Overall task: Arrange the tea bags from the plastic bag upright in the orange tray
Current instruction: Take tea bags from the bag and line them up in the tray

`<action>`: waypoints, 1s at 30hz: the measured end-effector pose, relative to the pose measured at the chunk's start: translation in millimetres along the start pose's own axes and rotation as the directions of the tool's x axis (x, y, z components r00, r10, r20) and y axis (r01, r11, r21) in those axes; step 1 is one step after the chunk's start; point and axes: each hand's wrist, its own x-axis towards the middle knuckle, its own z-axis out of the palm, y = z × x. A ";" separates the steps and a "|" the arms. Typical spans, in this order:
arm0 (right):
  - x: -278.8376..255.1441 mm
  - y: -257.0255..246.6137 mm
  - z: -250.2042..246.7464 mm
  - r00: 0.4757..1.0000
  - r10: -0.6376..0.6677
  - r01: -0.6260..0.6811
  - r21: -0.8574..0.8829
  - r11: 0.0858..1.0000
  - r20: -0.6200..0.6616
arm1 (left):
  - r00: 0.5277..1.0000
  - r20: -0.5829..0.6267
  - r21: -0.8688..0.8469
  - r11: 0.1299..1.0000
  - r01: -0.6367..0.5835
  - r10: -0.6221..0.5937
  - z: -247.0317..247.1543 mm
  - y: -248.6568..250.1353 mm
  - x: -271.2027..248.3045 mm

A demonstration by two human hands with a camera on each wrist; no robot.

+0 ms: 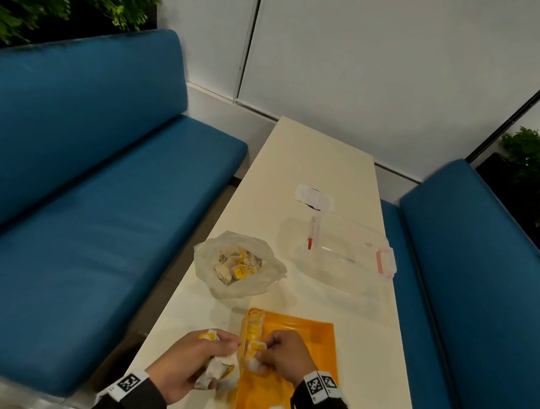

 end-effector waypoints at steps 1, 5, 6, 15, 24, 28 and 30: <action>1.3 0.2 2.4 1.000 -0.003 0.003 -0.005 1.000 -0.004 | 1.000 0.006 0.002 1.000 0.009 -0.009 2.8 -1.8 0.3; 6.8 0.2 10.1 0.999 -0.003 0.001 -0.061 0.998 -0.035 | 0.999 0.025 -0.032 0.998 0.048 -0.048 4.2 -8.3 3.5; 8.6 0.9 11.7 0.999 0.004 -0.008 -0.064 0.998 -0.050 | 0.998 0.023 -0.041 0.998 0.053 -0.052 4.2 -9.6 4.3; 22.7 7.2 18.9 0.987 -0.030 0.012 -0.109 0.994 -0.160 | 0.998 0.039 -0.062 0.997 0.055 -0.053 5.2 -15.7 6.9; 23.3 -0.7 22.7 0.972 -0.015 -0.027 -0.173 0.985 -0.234 | 0.996 0.052 -0.070 0.994 0.079 -0.076 9.5 -9.2 -2.0; 5.9 -12.0 12.1 0.948 -0.114 0.084 -0.114 0.990 -0.296 | 0.995 0.070 -0.196 0.977 0.081 -0.068 2.4 -1.5 -7.5; -12.8 -22.9 4.6 0.976 -0.112 0.134 0.105 0.985 -0.188 | 0.994 0.096 -0.288 0.955 0.069 -0.043 0.1 5.3 -11.2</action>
